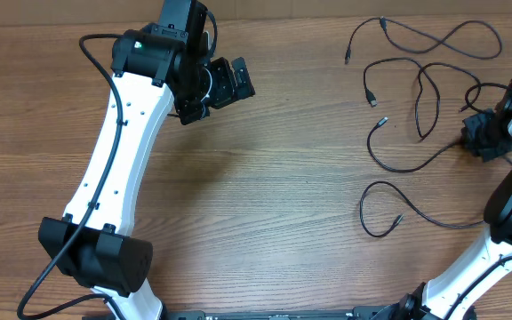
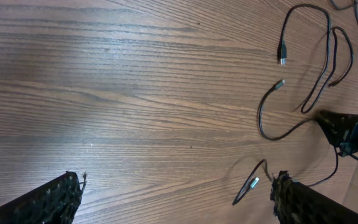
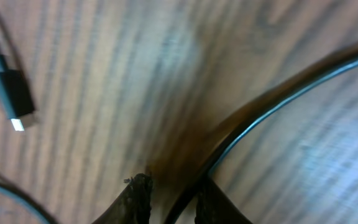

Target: Untangle cables

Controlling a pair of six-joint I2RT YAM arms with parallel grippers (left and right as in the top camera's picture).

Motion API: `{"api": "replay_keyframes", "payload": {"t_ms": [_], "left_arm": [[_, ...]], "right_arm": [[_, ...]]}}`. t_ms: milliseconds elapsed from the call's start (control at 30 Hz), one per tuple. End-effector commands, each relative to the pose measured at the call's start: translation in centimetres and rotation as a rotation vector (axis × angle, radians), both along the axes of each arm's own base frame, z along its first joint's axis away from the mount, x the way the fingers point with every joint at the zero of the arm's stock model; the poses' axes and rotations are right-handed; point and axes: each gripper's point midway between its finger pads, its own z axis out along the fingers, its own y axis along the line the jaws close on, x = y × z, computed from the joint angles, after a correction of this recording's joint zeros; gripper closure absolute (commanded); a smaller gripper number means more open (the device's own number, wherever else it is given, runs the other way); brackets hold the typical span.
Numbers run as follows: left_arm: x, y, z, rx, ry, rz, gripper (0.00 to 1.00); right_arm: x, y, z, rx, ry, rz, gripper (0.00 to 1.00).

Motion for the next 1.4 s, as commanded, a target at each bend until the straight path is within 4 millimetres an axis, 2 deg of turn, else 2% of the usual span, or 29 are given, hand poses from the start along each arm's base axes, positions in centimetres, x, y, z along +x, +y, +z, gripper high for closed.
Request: {"api": "replay_keyframes", "payload": {"t_ms": [0, 233, 400, 533, 600, 733, 833, 933, 1033, 1167, 1367], "left_arm": [[0.5, 0.2, 0.6, 0.005, -0.031, -0.004, 0.00], [0.5, 0.3, 0.6, 0.005, -0.030, -0.004, 0.00], [0.5, 0.3, 0.6, 0.005, -0.030, -0.005, 0.00], [0.5, 0.3, 0.6, 0.005, -0.029, -0.005, 0.00], [0.5, 0.3, 0.6, 0.005, -0.028, -0.005, 0.00], [0.4, 0.3, 0.5, 0.006, -0.023, -0.005, 0.01], [0.4, 0.3, 0.5, 0.006, -0.023, -0.005, 0.00], [0.4, 0.3, 0.5, 0.007, -0.023, -0.005, 0.00], [0.4, 0.3, 0.5, 0.009, -0.024, -0.004, 0.00], [0.5, 0.3, 0.6, 0.008, -0.030, -0.004, 0.00], [0.7, 0.2, 0.7, 0.005, -0.040, -0.004, 0.00]], "right_arm": [[0.6, 0.9, -0.9, 0.047, -0.024, 0.016, 0.77], [0.9, 0.8, -0.8, 0.044, -0.036, 0.016, 0.76], [1.1, 0.8, -0.6, 0.046, -0.045, 0.019, 0.69], [1.5, 0.5, 0.8, 0.045, -0.046, 0.017, 0.64], [1.9, 0.3, 2.3, 0.039, -0.055, 0.020, 0.56], [2.7, -0.1, 6.1, 0.024, -0.081, 0.026, 0.27], [2.6, -0.1, 9.3, 0.023, -0.083, 0.026, 0.18], [1.7, 0.7, 12.2, 0.034, -0.060, 0.040, 0.14], [0.3, 2.4, 14.6, 0.051, -0.032, 0.107, 0.14], [-2.1, 5.3, 17.3, 0.069, 0.007, 0.156, 0.13], [-3.9, 9.5, 21.7, 0.039, -0.030, 0.256, 0.12]]}}
